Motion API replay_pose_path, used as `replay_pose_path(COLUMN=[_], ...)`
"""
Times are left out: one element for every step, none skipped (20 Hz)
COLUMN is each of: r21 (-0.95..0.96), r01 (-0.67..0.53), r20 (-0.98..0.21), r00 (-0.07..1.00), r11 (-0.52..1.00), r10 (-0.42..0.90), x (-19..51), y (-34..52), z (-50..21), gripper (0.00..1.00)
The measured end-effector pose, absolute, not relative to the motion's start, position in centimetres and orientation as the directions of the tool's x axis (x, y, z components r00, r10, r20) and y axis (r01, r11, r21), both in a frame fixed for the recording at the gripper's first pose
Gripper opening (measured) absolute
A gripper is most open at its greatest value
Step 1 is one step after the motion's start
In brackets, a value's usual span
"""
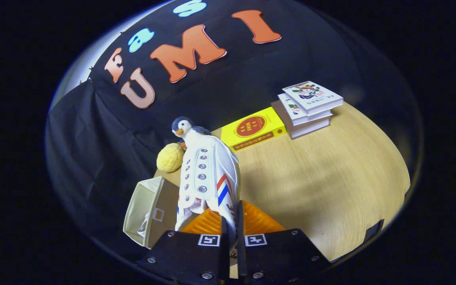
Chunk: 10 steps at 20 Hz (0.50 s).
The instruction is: Open the storage box then place both shoes into the box .Put the left shoe in first, then the right shoe, with the right side of both shoes facing outward in a uniform manner.
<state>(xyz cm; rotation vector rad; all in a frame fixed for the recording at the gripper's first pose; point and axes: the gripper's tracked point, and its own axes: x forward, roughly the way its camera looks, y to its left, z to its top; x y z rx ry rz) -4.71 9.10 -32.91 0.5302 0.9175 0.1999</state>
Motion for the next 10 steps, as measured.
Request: replay_pose_path(r21=[0.525,0.533,0.541,0.549,0.557,0.566,0.575,0.581,0.584,0.589], r01=[0.037,0.020,0.004,-0.007,-0.019,-0.028,-0.042,-0.059,-0.077,-0.088], r20=[-0.696,-0.691,-0.687,-0.686,-0.685,-0.684,-0.683,-0.680,-0.683,-0.687], r00=[0.594,0.587,0.580,0.568,0.554,0.541,0.526,0.514,0.491,0.468], r11=[0.850,0.846,0.841,0.836,0.830,0.824,0.817,0.812,0.808,0.804], r10=[0.404,0.421,0.438,0.455,0.473,0.489,0.507,0.523,0.540,0.555], x=[-4.6,-4.5,-4.4,-4.5,-4.6,-4.6,-4.7,-4.8,-5.1,-5.7], y=[10.6,12.0,13.6,15.1,16.7,18.3,20.0,21.6,23.3,24.9], z=[-32.2,-31.7,-31.2,-30.8,-30.4,-30.1,-29.9,-29.7,-29.8,-29.9], gripper=[0.08,0.08,0.08,0.08,0.08,0.08,0.08,0.08,0.08,0.08])
